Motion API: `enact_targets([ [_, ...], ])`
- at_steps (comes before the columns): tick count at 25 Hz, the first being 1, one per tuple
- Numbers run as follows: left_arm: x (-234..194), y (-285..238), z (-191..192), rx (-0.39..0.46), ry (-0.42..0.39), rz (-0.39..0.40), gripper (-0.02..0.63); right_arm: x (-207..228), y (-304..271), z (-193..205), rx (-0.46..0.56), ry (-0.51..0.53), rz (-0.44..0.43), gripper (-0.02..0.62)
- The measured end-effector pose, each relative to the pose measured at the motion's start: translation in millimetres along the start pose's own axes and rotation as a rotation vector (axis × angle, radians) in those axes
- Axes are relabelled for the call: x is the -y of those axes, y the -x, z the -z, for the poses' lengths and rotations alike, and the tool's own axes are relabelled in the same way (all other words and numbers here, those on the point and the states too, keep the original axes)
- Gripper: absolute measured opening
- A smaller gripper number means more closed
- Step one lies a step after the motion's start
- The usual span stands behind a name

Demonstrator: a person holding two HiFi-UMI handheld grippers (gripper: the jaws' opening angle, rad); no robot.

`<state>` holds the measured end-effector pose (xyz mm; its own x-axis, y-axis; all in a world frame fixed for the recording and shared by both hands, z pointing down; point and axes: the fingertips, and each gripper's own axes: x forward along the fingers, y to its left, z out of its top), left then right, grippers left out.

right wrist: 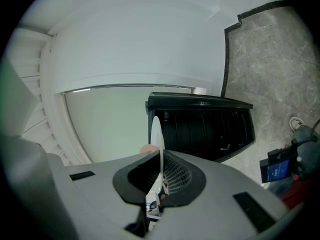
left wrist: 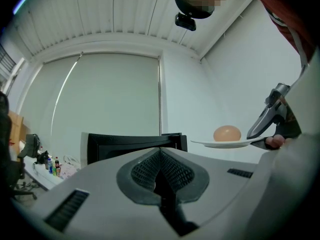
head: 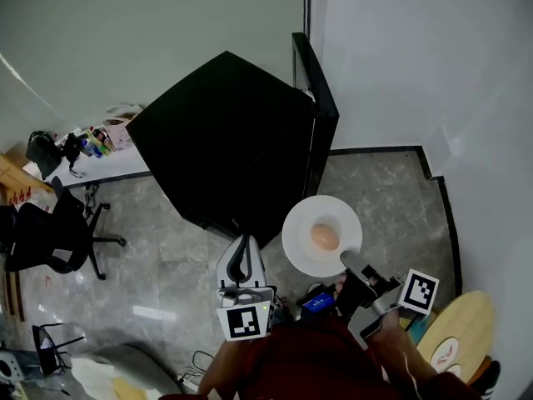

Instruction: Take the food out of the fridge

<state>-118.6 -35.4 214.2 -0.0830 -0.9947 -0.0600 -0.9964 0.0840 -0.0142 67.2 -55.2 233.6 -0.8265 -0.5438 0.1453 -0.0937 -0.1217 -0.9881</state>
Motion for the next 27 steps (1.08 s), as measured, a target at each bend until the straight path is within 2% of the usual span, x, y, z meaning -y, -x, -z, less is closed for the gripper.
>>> enact_targets([
  [27, 17, 9, 0, -0.002, 0.007, 0.023, 0.014, 2, 13, 4, 0.004, -0.003, 0.002, 0.029],
])
